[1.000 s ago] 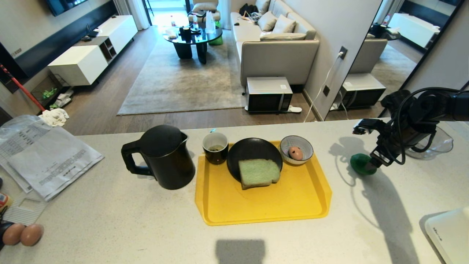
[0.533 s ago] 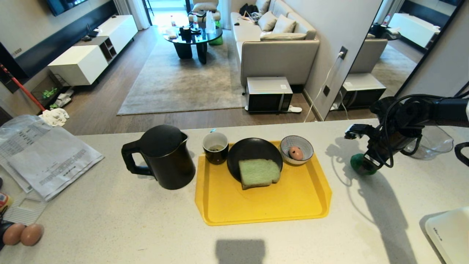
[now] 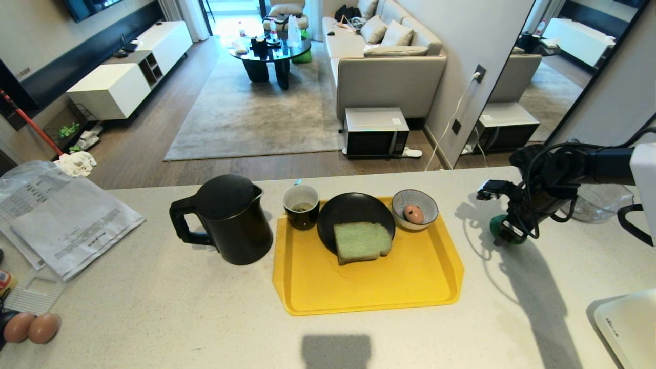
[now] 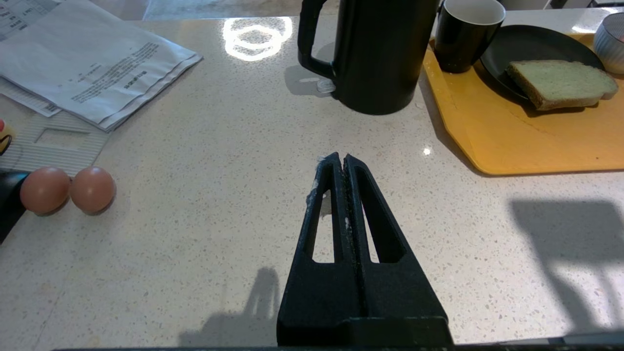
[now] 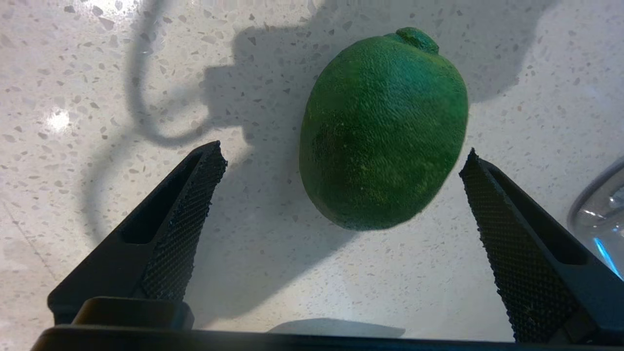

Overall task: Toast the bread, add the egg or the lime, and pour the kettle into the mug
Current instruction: Put the fruit on a plate

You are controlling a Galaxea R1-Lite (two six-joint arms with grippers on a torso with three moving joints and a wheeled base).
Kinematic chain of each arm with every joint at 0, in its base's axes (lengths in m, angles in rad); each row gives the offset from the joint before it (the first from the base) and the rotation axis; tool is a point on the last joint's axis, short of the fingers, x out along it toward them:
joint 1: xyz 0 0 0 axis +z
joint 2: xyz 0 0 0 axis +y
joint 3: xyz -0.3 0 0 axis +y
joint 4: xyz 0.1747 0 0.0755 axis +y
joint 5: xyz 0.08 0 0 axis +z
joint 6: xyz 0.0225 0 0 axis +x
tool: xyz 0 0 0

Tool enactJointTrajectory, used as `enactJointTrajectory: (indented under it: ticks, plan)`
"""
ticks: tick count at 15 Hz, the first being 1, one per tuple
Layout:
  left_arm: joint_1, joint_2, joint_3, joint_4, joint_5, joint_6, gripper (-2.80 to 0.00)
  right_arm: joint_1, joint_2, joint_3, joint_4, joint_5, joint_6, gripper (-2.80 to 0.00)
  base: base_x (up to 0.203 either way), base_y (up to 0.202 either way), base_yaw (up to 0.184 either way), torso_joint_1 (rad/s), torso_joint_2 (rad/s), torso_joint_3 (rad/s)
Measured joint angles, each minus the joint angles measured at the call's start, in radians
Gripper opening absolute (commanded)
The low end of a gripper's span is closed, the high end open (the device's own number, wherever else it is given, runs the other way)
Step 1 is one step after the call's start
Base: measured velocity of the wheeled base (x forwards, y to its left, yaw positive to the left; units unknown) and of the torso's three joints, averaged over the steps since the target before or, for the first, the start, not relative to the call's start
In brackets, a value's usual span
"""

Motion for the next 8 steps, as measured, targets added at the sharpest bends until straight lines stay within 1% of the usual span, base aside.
enactJointTrajectory:
  ticks: [8]
  plan:
    - [0.0, 0.0, 0.0, 0.0, 0.0, 0.0, -2.8, -0.001, 0.037, -0.004, -0.043, -0.001, -0.002, 0.0, 0.0, 0.0, 0.0, 0.0, 0.0, 0.0]
